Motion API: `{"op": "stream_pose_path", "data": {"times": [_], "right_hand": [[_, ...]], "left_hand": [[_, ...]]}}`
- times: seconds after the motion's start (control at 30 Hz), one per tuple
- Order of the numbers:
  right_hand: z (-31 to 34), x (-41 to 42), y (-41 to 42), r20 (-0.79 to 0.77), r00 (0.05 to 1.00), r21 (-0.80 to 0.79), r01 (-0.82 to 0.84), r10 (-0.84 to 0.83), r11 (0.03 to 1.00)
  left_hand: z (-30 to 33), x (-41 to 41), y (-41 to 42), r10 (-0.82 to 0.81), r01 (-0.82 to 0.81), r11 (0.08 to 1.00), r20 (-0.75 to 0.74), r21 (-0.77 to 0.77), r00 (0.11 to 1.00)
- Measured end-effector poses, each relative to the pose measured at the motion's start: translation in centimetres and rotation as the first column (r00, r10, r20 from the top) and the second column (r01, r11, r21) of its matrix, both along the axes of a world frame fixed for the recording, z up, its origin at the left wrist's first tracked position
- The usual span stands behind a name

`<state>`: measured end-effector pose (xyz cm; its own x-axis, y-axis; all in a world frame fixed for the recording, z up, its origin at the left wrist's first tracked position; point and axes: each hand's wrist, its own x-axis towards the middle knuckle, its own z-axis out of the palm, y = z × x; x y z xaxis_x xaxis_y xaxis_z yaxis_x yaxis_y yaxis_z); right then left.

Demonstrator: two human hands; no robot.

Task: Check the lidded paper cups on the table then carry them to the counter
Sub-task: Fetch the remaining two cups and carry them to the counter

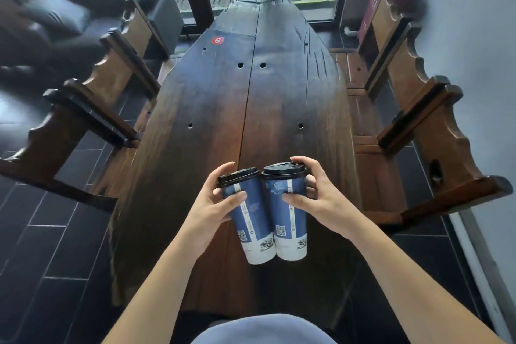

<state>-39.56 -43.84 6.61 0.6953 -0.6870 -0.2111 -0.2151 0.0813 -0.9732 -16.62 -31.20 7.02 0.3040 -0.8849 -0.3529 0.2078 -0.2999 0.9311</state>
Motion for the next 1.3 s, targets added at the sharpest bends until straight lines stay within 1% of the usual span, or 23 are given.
{"op": "stream_pose_path", "data": {"times": [0.2, 0.33, 0.5, 0.67, 0.77, 0.87, 1.0, 1.1, 1.3], "right_hand": [[0.4, 0.5, 2.0, -0.014, 0.999, -0.010, -0.053, 0.053, 0.999], [0.7, 2.2, 3.8, -0.018, 0.990, -0.021, -0.138, 0.138, 0.990], [0.8, 5.7, 5.9, -0.011, 0.980, -0.002, -0.198, 0.198, 0.980], [1.7, 11.5, 9.3, -0.012, 0.968, -0.017, -0.252, 0.251, 0.968], [2.4, 15.9, 12.1, -0.028, 0.963, -0.024, -0.268, 0.267, 0.963], [2.9, 20.9, 16.1, -0.041, 0.954, -0.064, -0.298, 0.296, 0.952], [3.2, 27.6, 21.8, -0.034, 0.930, -0.091, -0.367, 0.365, 0.926], [3.2, 32.8, 26.6, -0.047, 0.892, -0.091, -0.452, 0.449, 0.887], [3.2, 41.6, 36.6, -0.075, 0.762, -0.124, -0.647, 0.643, 0.752]], "left_hand": [[-0.3, -0.1, 4.0, 0.070, -0.071, 0.997, 0.037, 0.036, 0.997], [-0.4, 0.8, 6.6, 0.114, -0.116, 0.992, 0.054, 0.038, 0.992], [-0.5, 2.9, 10.2, 0.173, -0.174, 0.985, 0.066, 0.014, 0.983], [-0.3, 6.7, 15.1, 0.280, -0.281, 0.960, 0.096, -0.005, 0.955], [-0.3, 10.0, 19.4, 0.382, -0.377, 0.924, 0.107, -0.056, 0.918], [-0.5, 13.5, 25.2, 0.445, -0.438, 0.892, 0.041, -0.112, 0.895], [-0.8, 17.4, 32.9, 0.544, -0.541, 0.831, -0.013, -0.126, 0.839], [-0.8, 20.0, 38.8, 0.622, -0.620, 0.776, -0.020, -0.117, 0.782], [0.0, 23.6, 49.8, 0.768, -0.756, 0.638, 0.061, -0.146, 0.637]]}}
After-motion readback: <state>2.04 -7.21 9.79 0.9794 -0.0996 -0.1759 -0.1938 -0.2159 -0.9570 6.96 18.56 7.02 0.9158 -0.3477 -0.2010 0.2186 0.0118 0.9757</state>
